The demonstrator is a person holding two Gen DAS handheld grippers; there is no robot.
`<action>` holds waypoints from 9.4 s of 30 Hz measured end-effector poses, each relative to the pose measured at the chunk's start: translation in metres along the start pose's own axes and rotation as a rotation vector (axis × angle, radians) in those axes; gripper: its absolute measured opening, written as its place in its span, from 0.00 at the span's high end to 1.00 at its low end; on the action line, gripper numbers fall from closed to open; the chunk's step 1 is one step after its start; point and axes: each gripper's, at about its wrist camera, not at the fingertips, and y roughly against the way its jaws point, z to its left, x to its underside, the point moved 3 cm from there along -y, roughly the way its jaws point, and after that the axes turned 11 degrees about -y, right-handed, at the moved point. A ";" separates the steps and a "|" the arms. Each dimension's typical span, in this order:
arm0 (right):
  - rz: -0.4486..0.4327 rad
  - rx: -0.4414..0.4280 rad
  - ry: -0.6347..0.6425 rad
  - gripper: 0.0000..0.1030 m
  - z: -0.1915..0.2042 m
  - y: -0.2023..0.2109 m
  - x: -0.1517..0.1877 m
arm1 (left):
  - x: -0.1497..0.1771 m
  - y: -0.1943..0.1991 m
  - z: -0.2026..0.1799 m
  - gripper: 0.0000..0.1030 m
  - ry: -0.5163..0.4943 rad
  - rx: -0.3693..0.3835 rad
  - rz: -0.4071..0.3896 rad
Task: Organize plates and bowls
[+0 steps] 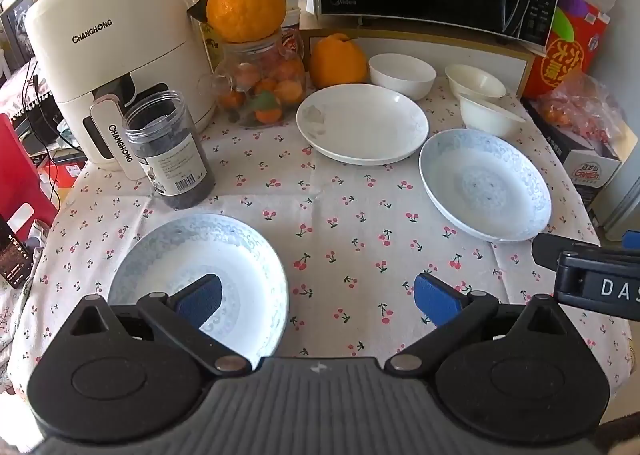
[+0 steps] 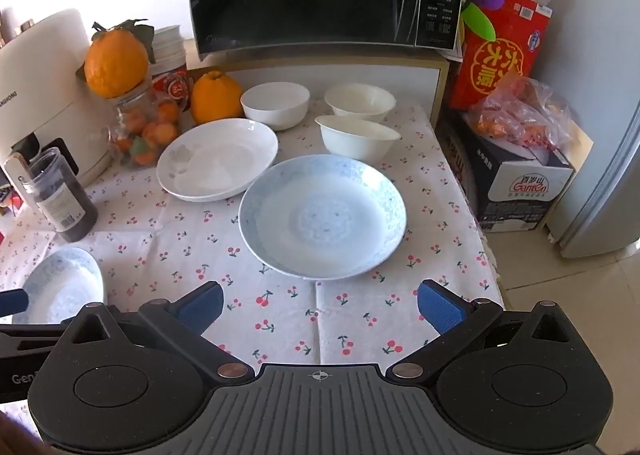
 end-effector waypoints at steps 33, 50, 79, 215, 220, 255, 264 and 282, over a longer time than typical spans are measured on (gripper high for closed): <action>0.029 -0.023 0.008 0.00 -0.002 -0.001 -0.001 | 0.000 -0.001 0.000 0.00 -0.001 -0.002 -0.003; 0.030 -0.023 0.007 0.00 -0.001 -0.001 -0.001 | 0.000 0.001 -0.002 0.00 -0.002 -0.002 -0.006; 0.019 -0.007 0.018 0.00 -0.003 -0.003 -0.004 | -0.002 -0.002 0.001 0.00 -0.008 0.003 -0.001; 0.369 -0.213 -0.073 0.79 0.001 -0.133 -0.007 | -0.014 -0.114 0.028 0.87 0.073 0.317 0.096; 0.383 -0.205 -0.072 0.79 0.001 -0.134 -0.008 | -0.014 -0.116 0.029 0.87 0.074 0.324 0.115; 0.120 -0.476 0.162 0.05 0.086 -0.025 0.032 | 0.010 -0.075 0.102 0.01 -0.139 0.192 0.052; 0.152 -0.574 0.211 0.05 0.116 -0.018 0.063 | 0.026 -0.067 0.129 0.01 -0.250 0.205 -0.008; 0.290 -0.593 0.225 0.05 0.158 -0.034 0.105 | 0.049 -0.082 0.170 0.20 -0.187 0.272 0.057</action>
